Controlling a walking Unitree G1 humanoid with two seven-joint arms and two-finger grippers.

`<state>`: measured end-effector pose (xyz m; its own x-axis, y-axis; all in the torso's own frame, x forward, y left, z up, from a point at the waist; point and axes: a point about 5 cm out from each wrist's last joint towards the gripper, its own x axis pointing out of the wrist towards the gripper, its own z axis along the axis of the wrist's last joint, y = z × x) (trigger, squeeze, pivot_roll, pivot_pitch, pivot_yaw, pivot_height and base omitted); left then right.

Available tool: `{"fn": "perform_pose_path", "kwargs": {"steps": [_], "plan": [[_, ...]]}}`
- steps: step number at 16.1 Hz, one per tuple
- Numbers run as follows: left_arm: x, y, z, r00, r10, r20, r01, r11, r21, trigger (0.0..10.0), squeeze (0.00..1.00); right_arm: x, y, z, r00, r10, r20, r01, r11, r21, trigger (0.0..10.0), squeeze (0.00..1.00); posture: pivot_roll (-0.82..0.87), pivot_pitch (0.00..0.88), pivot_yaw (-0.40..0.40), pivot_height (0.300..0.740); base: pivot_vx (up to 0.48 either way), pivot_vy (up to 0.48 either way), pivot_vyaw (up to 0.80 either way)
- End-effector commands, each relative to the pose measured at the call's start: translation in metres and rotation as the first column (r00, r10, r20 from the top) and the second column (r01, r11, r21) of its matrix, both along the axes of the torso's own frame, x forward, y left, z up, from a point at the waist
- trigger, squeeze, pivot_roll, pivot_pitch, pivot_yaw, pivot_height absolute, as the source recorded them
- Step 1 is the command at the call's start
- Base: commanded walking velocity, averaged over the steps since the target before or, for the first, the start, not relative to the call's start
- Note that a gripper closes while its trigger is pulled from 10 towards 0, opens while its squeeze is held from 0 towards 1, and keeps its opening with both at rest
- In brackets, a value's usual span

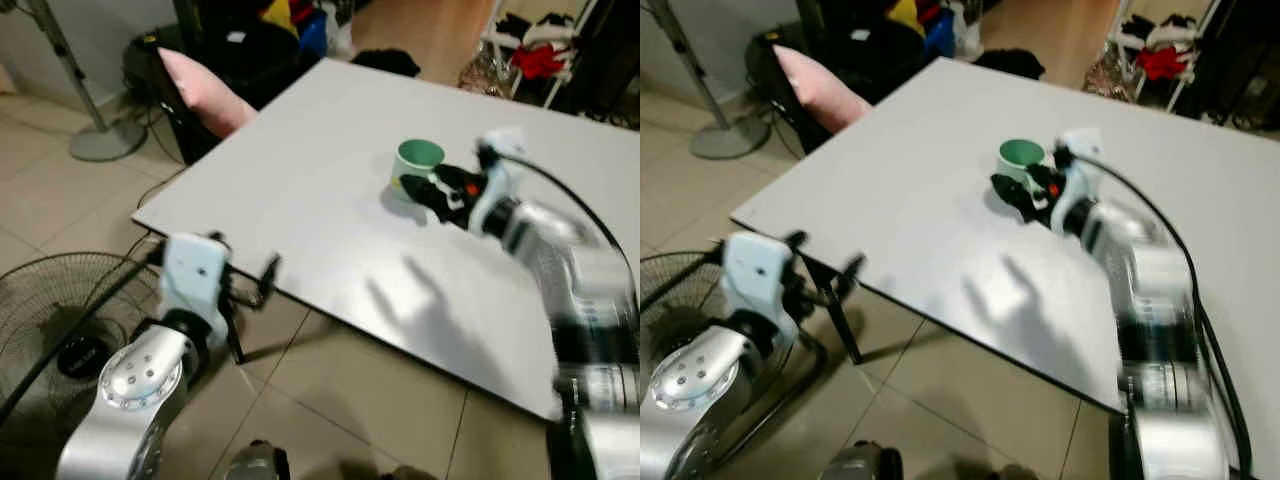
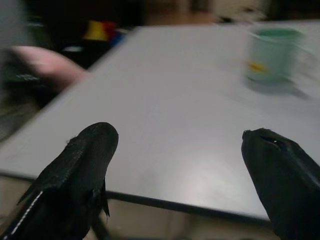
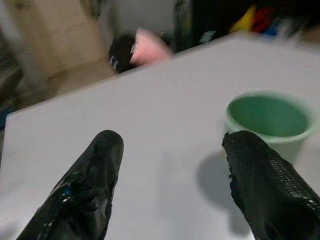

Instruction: Setting the table

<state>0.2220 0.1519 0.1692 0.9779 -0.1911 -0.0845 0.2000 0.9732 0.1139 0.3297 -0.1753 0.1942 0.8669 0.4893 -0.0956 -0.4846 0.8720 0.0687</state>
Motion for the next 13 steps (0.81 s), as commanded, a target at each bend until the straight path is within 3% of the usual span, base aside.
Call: {"fn": "perform_pose_path", "kwargs": {"steps": [1, 3, 4, 6, 8, 13], "plan": [[0.003, 0.014, 0.002, 0.991, 0.129, 0.028, -0.13, 0.991, 0.024, 10.0, 0.0, -0.017, 0.004, 0.003, 0.997, -0.057, 0.055, 0.054, 0.997, 0.058, 10.0, 0.0, -0.09, 0.0, 0.048, 0.74, 0.0, 0.0, 0.0], [0.002, 0.013, 0.002, 0.99, 0.139, 0.04, -0.139, 0.99, 0.016, 10.0, 0.0, -0.04, 0.01, -0.014, 0.991, -0.127, 0.046, 0.12, 0.983, 0.14, 10.0, 0.0, -0.09, 0.0, 0.048, 0.74, 0.0, 0.0, 0.0], [0.002, 0.013, 0.002, 0.989, 0.14, 0.042, -0.14, 0.99, 0.014, 10.0, 0.0, -0.044, 0.011, -0.014, 0.991, -0.126, 0.041, 0.119, 0.983, 0.142, 10.0, 0.0, -0.09, 0.0, 0.048, 0.74, 0.0, 0.0, 0.0], [-0.001, 0.005, -0.004, 0.994, 0.106, 0.028, -0.107, 0.994, 0.036, 10.0, 0.0, -0.066, 0.026, -0.023, 0.992, -0.121, 0.03, 0.116, 0.983, 0.14, 10.0, 0.0, -0.09, 0.0, 0.053, 0.74, 0.0, 0.0, 0.0], [-0.006, 0.001, -0.007, 0.995, 0.103, 0.017, -0.104, 0.994, 0.031, 10.0, 0.0, -0.07, 0.025, -0.046, 0.986, -0.145, -0.087, 0.153, 0.984, 0.096, 10.0, 0.0, -0.08, 0.0, 0.053, 0.74, -0.255, 0.0, 0.0], [-0.009, -0.001, -0.008, 0.994, 0.113, 0.012, -0.113, 0.993, 0.042, 10.0, 0.0, -0.078, 0.03, -0.054, 0.975, -0.161, -0.151, 0.173, 0.983, 0.065, 10.0, 0.0, -0.07, 0.0, 0.05, 0.74, -0.325, 0.0, 0.0]]}}
